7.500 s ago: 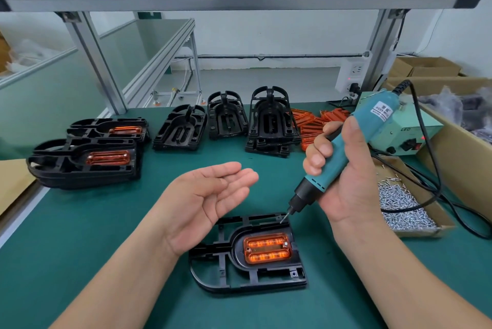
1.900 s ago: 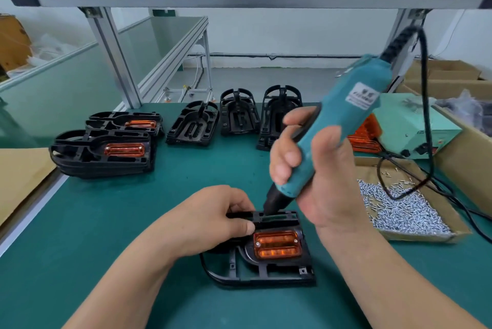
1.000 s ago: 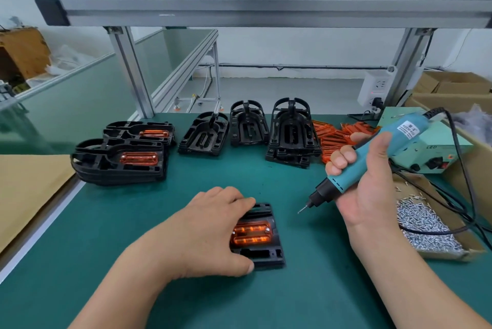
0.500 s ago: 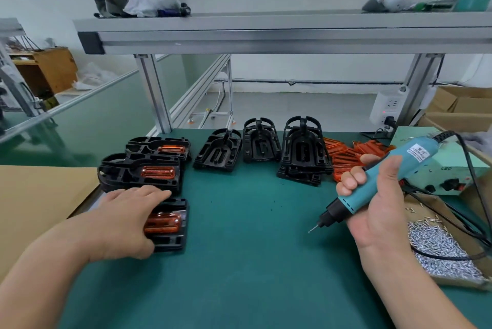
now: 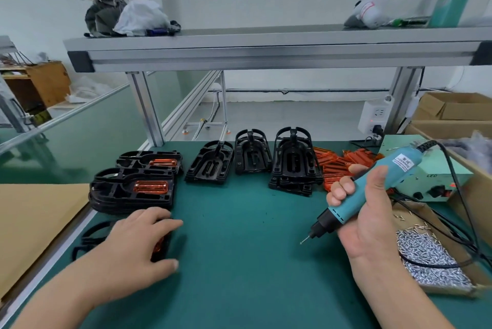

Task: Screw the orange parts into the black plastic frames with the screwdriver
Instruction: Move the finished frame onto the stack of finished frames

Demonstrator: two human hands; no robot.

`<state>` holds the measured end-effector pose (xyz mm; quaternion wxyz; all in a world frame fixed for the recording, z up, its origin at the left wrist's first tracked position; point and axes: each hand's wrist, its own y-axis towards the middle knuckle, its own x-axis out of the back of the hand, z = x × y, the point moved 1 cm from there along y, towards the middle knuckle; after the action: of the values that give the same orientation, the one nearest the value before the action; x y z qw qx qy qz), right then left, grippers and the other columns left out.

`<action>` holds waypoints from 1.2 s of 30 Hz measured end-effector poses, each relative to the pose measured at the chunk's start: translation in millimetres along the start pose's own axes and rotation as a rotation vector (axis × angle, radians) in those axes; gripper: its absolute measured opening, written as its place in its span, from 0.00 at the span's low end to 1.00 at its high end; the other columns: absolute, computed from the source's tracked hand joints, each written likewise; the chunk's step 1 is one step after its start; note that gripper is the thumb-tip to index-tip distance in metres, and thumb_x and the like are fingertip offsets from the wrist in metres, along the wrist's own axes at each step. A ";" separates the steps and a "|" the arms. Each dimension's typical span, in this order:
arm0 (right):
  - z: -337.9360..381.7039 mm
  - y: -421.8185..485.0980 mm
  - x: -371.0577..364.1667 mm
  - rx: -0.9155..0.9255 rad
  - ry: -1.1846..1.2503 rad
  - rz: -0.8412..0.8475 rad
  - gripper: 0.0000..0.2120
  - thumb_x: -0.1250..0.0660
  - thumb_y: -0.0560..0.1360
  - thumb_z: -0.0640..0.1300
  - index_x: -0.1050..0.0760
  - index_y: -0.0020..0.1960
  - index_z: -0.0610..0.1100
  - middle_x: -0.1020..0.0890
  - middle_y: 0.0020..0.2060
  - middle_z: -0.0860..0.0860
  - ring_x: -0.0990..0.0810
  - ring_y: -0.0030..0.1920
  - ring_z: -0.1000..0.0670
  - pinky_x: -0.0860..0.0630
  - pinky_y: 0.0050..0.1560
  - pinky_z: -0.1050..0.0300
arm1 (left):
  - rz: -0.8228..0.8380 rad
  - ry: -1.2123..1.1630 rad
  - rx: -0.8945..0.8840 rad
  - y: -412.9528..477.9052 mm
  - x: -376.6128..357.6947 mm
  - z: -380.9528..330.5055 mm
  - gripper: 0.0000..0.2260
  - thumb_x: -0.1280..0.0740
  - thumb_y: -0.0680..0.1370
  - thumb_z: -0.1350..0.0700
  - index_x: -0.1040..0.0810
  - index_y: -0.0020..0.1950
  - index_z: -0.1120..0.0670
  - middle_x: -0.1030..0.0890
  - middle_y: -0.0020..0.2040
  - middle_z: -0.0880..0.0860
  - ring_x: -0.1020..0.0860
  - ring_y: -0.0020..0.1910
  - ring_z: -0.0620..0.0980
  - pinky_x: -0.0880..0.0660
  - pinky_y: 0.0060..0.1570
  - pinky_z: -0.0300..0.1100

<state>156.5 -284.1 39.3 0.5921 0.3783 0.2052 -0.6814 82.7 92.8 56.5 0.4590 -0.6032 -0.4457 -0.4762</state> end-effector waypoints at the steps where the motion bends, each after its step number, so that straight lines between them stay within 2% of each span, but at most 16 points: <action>1: -0.4 0.2 -0.2 -0.003 0.004 -0.003 0.20 0.31 0.77 0.65 0.21 0.50 0.47 0.29 0.35 0.51 0.27 0.34 0.53 0.26 0.34 0.61 | -0.039 -0.048 -0.025 4.4 -1.8 -6.9 0.37 0.41 0.72 0.27 0.37 0.80 0.38 0.38 0.73 0.35 0.42 0.75 0.37 0.43 0.76 0.41; 4: -1.0 0.4 -0.8 -0.003 0.008 -0.015 0.19 0.34 0.79 0.64 0.22 0.50 0.47 0.29 0.34 0.51 0.27 0.33 0.53 0.26 0.34 0.61 | -0.190 -0.201 -0.049 26.3 -2.1 -33.0 0.28 0.35 0.77 0.33 0.27 0.75 0.43 0.27 0.65 0.35 0.31 0.67 0.36 0.36 0.70 0.35; 7: -1.2 0.0 -2.5 -0.002 0.012 -0.027 0.19 0.34 0.79 0.63 0.22 0.50 0.47 0.29 0.34 0.51 0.27 0.33 0.53 0.26 0.33 0.61 | -0.303 -0.340 -0.003 60.5 1.4 -64.7 0.15 0.31 0.80 0.43 0.18 0.64 0.45 0.18 0.55 0.39 0.22 0.56 0.38 0.26 0.62 0.39; 9: -1.6 -0.8 -3.1 0.002 0.016 -0.040 0.19 0.34 0.80 0.63 0.22 0.50 0.46 0.29 0.34 0.51 0.27 0.33 0.52 0.26 0.33 0.60 | -0.303 -0.472 0.031 88.4 4.7 -87.0 0.08 0.31 0.80 0.45 0.17 0.56 0.44 0.16 0.48 0.39 0.20 0.49 0.38 0.23 0.54 0.41; 11: -2.2 -1.1 -3.5 0.009 0.019 -0.056 0.19 0.35 0.81 0.62 0.23 0.50 0.45 0.29 0.34 0.50 0.27 0.32 0.52 0.27 0.32 0.60 | -0.278 -0.607 0.044 118.4 8.3 -110.1 0.09 0.32 0.80 0.43 0.17 0.56 0.44 0.16 0.47 0.39 0.19 0.48 0.39 0.26 0.48 0.39; 13: -2.6 -1.1 -3.8 0.009 0.020 -0.073 0.18 0.35 0.81 0.61 0.24 0.51 0.44 0.29 0.33 0.50 0.28 0.32 0.52 0.27 0.32 0.60 | -0.251 -0.686 0.047 149.1 9.3 -132.4 0.17 0.33 0.81 0.41 0.20 0.65 0.47 0.20 0.51 0.38 0.21 0.53 0.42 0.28 0.50 0.40; 15: -2.6 -0.2 -4.0 0.004 0.027 -0.082 0.18 0.35 0.81 0.60 0.25 0.51 0.44 0.30 0.33 0.50 0.28 0.32 0.52 0.27 0.31 0.60 | -0.227 -0.751 0.074 177.9 8.8 -151.8 0.25 0.35 0.81 0.39 0.26 0.73 0.51 0.24 0.49 0.39 0.24 0.52 0.45 0.30 0.53 0.43; 18: -2.0 0.9 -3.1 0.001 0.029 -0.091 0.18 0.35 0.81 0.60 0.24 0.51 0.44 0.30 0.33 0.50 0.29 0.32 0.52 0.27 0.31 0.60 | -0.222 -0.763 0.156 211.6 4.7 -168.8 0.16 0.37 0.82 0.38 0.25 0.59 0.50 0.25 0.52 0.47 0.27 0.42 0.44 0.30 0.51 0.46; 19: -1.7 1.2 -2.8 -0.001 0.033 -0.091 0.19 0.35 0.81 0.60 0.24 0.50 0.44 0.29 0.33 0.50 0.28 0.31 0.52 0.27 0.31 0.60 | -0.231 -0.731 0.176 218.8 2.9 -171.2 0.16 0.38 0.82 0.38 0.26 0.57 0.50 0.24 0.53 0.48 0.26 0.42 0.46 0.28 0.50 0.47; 22: -0.7 2.8 -1.6 -0.007 0.056 -0.096 0.19 0.35 0.81 0.60 0.24 0.50 0.44 0.29 0.33 0.49 0.28 0.31 0.51 0.27 0.31 0.60 | -0.283 -0.632 0.209 231.8 -2.9 -173.8 0.20 0.36 0.81 0.43 0.25 0.66 0.56 0.23 0.55 0.52 0.23 0.46 0.53 0.28 0.44 0.46; 23: -0.3 3.3 -1.2 -0.010 0.063 -0.097 0.19 0.35 0.81 0.60 0.24 0.50 0.44 0.29 0.33 0.49 0.28 0.31 0.51 0.27 0.31 0.60 | -0.294 -0.619 0.210 234.0 -5.0 -174.2 0.16 0.35 0.81 0.46 0.24 0.61 0.56 0.23 0.53 0.53 0.24 0.43 0.53 0.30 0.40 0.45; 25: 0.4 3.9 0.1 -0.012 0.071 -0.101 0.18 0.34 0.81 0.60 0.24 0.50 0.44 0.29 0.33 0.49 0.28 0.31 0.51 0.27 0.31 0.59 | -0.301 -0.605 0.206 235.6 -9.3 -173.6 0.06 0.34 0.78 0.52 0.27 0.47 0.54 0.23 0.42 0.52 0.28 0.34 0.52 0.34 0.33 0.44; 26: 0.8 3.9 0.7 -0.010 0.073 -0.103 0.18 0.34 0.81 0.60 0.24 0.50 0.44 0.29 0.33 0.49 0.28 0.31 0.51 0.27 0.31 0.59 | -0.307 -0.614 0.198 236.1 -11.6 -172.9 0.06 0.33 0.77 0.54 0.28 0.44 0.53 0.24 0.38 0.50 0.28 0.32 0.51 0.33 0.31 0.43; 28: 1.7 4.1 1.0 -0.006 0.075 -0.108 0.18 0.34 0.81 0.60 0.24 0.50 0.43 0.29 0.33 0.49 0.28 0.32 0.51 0.27 0.31 0.59 | -0.319 -0.681 0.191 234.2 -13.4 -170.3 0.03 0.32 0.75 0.55 0.25 0.48 0.52 0.21 0.38 0.49 0.25 0.33 0.50 0.31 0.30 0.41; 31: 3.8 4.0 1.4 -0.007 0.083 -0.121 0.18 0.34 0.81 0.59 0.25 0.50 0.43 0.29 0.33 0.49 0.28 0.31 0.52 0.27 0.31 0.59 | -0.342 -0.734 0.204 228.1 -15.6 -165.9 0.14 0.31 0.76 0.56 0.22 0.62 0.54 0.21 0.40 0.47 0.24 0.34 0.45 0.32 0.26 0.38; 36: 8.0 3.8 2.5 0.007 0.087 -0.139 0.17 0.33 0.81 0.59 0.25 0.51 0.43 0.29 0.33 0.49 0.27 0.32 0.51 0.26 0.32 0.59 | -0.330 -0.883 0.217 195.9 -23.1 -148.0 0.24 0.28 0.77 0.54 0.26 0.72 0.50 0.20 0.47 0.46 0.22 0.41 0.43 0.27 0.37 0.37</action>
<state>158.0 -292.4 43.2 0.5326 0.3947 0.2541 -0.7043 245.8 -89.9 27.0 0.2046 -0.6176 -0.7349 -0.1915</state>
